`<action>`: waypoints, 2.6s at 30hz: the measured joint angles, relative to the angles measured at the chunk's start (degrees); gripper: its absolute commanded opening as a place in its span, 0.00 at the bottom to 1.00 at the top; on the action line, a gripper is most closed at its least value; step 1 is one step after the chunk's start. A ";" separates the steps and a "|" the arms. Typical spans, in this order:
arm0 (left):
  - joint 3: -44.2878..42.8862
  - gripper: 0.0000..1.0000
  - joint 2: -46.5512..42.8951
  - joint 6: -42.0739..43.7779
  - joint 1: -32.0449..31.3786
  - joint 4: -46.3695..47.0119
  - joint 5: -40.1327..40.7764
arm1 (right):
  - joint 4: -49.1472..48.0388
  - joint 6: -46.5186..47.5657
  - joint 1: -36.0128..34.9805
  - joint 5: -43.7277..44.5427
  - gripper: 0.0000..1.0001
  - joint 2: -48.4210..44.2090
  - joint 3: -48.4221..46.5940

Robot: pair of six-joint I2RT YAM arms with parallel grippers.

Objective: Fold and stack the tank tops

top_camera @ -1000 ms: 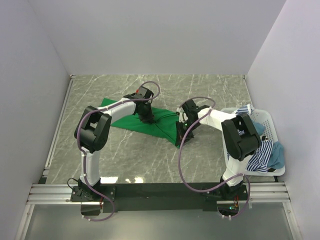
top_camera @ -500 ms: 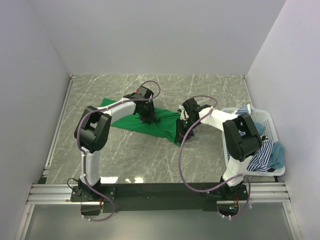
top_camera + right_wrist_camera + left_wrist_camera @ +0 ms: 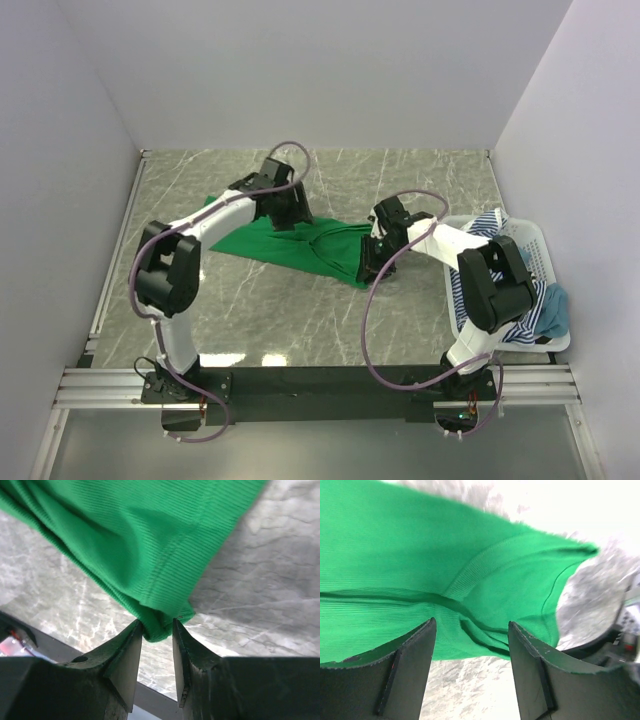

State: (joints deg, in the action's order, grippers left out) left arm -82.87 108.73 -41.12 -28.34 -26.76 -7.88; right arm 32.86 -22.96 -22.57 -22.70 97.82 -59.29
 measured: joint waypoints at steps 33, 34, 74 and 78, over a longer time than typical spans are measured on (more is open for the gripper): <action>14.16 0.60 -7.58 -14.58 27.82 -3.61 20.59 | 0.94 -7.96 -11.56 23.17 0.51 -9.33 -9.27; 14.29 0.59 -7.45 -15.26 27.87 -4.02 21.79 | 0.50 -8.22 -13.05 23.41 0.51 -8.15 -11.41; 14.97 0.68 -18.88 -15.61 30.40 -10.14 31.78 | -8.61 -14.91 -25.20 29.59 0.51 18.27 -21.31; 15.15 0.68 -18.34 -12.17 30.51 -6.95 26.34 | -9.42 -14.88 -25.18 29.92 0.52 13.51 -14.45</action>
State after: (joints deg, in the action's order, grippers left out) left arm -67.72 90.39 -53.30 2.17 -33.71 18.46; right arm 23.44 -37.85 -47.75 7.22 111.33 -73.73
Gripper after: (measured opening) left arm 0.684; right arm 0.512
